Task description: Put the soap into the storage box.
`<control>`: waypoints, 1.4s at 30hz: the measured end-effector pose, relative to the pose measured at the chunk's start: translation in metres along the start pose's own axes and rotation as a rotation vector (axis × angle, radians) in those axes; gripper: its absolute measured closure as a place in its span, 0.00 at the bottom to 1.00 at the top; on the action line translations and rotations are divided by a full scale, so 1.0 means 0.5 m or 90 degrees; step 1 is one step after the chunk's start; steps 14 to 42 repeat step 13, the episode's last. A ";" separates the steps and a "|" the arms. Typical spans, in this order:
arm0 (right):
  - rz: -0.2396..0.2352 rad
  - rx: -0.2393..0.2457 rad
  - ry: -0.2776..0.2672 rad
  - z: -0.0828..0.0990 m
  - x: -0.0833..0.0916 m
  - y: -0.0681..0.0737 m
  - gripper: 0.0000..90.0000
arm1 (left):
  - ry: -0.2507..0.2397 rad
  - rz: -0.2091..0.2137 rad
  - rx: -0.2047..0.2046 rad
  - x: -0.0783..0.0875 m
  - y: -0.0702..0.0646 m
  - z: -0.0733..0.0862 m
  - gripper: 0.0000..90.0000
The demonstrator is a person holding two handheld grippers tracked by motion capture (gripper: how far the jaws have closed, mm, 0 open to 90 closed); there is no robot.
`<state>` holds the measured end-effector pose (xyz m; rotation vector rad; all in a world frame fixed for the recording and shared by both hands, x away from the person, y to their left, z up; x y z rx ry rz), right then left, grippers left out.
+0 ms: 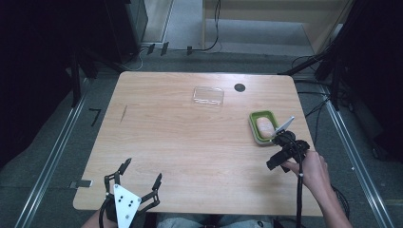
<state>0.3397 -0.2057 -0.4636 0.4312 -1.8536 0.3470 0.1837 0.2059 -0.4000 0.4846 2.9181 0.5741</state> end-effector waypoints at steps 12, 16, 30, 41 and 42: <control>-0.017 0.018 0.018 0.045 -0.025 0.015 0.07 | 0.000 0.002 -0.002 -0.003 -0.001 -0.001 0.15; -0.018 0.023 0.018 0.043 -0.025 0.014 0.08 | 0.000 0.002 -0.002 -0.003 -0.002 -0.001 0.15; -0.018 0.023 0.018 0.043 -0.025 0.014 0.08 | 0.000 0.002 -0.002 -0.003 -0.002 -0.001 0.15; -0.018 0.023 0.018 0.043 -0.025 0.014 0.08 | 0.000 0.002 -0.002 -0.003 -0.002 -0.001 0.15; -0.018 0.023 0.018 0.043 -0.025 0.014 0.08 | 0.000 0.002 -0.002 -0.003 -0.002 -0.001 0.15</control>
Point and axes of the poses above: each handheld gripper's, and its own axes: x roughly backward along the jaws, z roughly out of its underside, y roughly to its left, the point moved 4 cm from there along -x, roughly forward along the jaws, and after that the axes turned 13 degrees about -y, right-handed, at the moved point
